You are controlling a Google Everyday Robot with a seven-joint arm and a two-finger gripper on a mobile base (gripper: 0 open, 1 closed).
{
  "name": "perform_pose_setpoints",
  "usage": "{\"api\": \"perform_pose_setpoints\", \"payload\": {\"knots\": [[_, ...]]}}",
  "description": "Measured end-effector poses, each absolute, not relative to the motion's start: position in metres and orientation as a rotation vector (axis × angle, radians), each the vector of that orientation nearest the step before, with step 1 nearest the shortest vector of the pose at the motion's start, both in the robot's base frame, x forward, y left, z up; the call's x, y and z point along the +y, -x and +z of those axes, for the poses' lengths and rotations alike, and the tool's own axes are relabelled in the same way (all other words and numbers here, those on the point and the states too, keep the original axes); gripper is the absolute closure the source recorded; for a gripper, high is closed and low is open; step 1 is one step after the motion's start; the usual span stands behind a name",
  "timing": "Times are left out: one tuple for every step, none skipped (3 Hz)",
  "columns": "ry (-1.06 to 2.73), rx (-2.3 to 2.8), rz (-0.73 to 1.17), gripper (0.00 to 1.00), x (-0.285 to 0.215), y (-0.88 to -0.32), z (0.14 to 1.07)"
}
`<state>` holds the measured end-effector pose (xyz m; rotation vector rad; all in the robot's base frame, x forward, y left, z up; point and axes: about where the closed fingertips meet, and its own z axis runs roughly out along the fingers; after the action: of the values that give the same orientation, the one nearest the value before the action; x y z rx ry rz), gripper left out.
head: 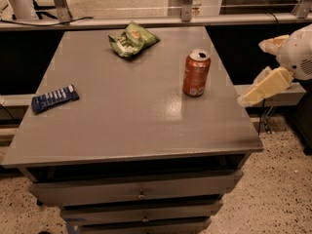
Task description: Knock coke can over
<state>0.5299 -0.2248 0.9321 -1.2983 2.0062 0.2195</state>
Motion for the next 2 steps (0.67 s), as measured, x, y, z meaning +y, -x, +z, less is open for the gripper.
{"api": "perform_pose_setpoints", "payload": {"knots": [[1.132, 1.918, 0.351, 0.00, -0.212, -0.569, 0.915], [0.990, 1.837, 0.483, 0.00, -0.183, -0.591, 0.910]]}}
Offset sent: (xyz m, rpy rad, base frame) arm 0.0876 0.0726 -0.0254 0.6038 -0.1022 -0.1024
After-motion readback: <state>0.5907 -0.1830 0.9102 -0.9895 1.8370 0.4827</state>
